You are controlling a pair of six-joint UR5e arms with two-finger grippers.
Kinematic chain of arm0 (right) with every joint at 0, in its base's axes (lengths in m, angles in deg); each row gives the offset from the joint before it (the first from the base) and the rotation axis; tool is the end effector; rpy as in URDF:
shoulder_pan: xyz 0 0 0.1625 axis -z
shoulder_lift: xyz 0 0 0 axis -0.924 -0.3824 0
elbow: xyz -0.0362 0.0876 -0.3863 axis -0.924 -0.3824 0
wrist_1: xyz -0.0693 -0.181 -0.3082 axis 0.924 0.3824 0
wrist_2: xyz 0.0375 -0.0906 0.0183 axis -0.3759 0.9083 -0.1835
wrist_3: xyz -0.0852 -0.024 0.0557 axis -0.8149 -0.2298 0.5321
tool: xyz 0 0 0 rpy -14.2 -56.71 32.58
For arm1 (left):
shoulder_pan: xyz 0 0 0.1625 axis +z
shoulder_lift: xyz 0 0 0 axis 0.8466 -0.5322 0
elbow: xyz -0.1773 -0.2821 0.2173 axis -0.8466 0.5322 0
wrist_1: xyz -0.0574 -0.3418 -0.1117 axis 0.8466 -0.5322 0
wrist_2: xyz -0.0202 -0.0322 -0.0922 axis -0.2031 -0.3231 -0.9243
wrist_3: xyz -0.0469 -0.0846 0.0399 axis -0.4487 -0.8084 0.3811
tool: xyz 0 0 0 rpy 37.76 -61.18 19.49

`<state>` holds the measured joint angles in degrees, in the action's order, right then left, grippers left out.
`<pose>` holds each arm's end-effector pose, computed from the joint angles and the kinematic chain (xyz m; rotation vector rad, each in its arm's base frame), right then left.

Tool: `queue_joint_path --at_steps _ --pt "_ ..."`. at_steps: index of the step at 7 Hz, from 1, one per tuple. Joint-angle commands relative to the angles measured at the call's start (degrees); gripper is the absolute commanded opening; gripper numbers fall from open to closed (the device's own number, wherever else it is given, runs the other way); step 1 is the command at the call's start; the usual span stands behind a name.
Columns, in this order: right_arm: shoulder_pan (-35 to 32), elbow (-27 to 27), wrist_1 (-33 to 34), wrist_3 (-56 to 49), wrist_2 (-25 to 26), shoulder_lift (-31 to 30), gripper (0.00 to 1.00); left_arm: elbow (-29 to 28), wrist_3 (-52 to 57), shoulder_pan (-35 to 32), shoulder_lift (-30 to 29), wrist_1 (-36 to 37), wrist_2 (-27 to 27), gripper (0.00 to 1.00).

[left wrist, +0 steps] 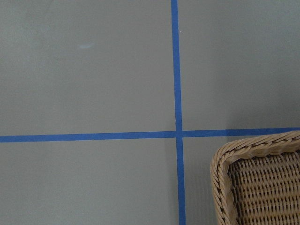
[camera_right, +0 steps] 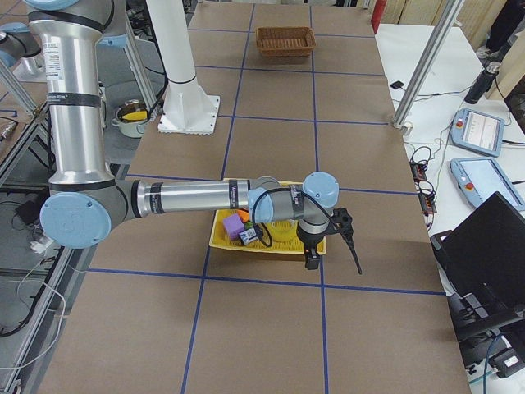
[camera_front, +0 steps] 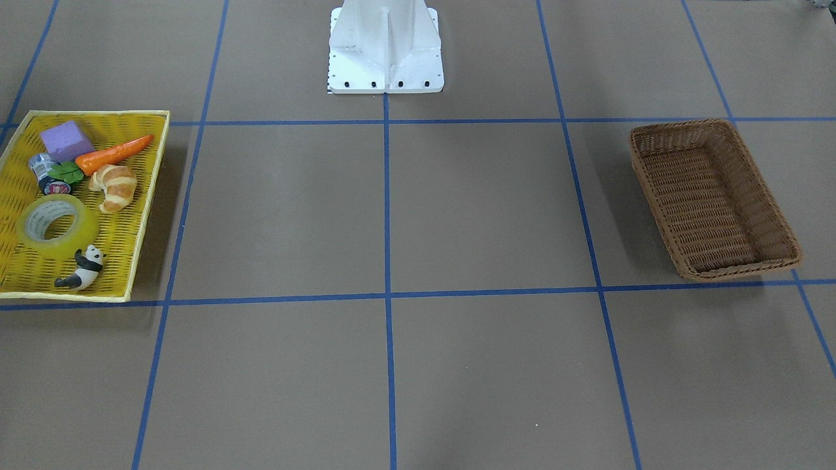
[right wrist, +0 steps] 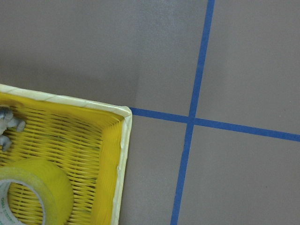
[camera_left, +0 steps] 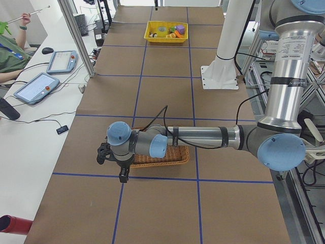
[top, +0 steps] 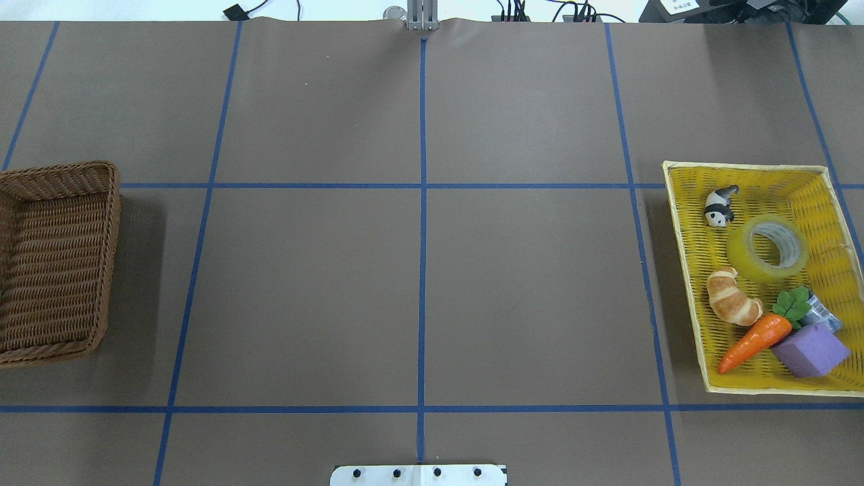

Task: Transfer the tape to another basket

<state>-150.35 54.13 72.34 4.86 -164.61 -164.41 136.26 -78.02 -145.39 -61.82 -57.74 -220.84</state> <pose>0.0056 -0.4643 0.5983 0.0772 -0.7375 -0.1452 -0.0403 -0.4847 0.6262 0.0843 0.7694 0.0053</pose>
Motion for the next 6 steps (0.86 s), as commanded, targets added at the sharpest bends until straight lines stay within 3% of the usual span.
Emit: queue_joint_path --at_steps 1,3,6 --pt "0.0 0.1 0.0 -0.1 0.0 0.0 1.00 0.1 0.0 0.0 -0.1 -0.1 0.3 0.99" --pt "-0.1 0.6 -0.3 -0.1 -0.3 0.1 1.00 0.6 0.0 0.1 -0.6 -0.1 0.3 0.99" --pt "0.8 5.7 -0.7 -0.1 0.3 2.6 1.00 6.9 0.0 0.4 -0.1 -0.5 0.3 0.99"
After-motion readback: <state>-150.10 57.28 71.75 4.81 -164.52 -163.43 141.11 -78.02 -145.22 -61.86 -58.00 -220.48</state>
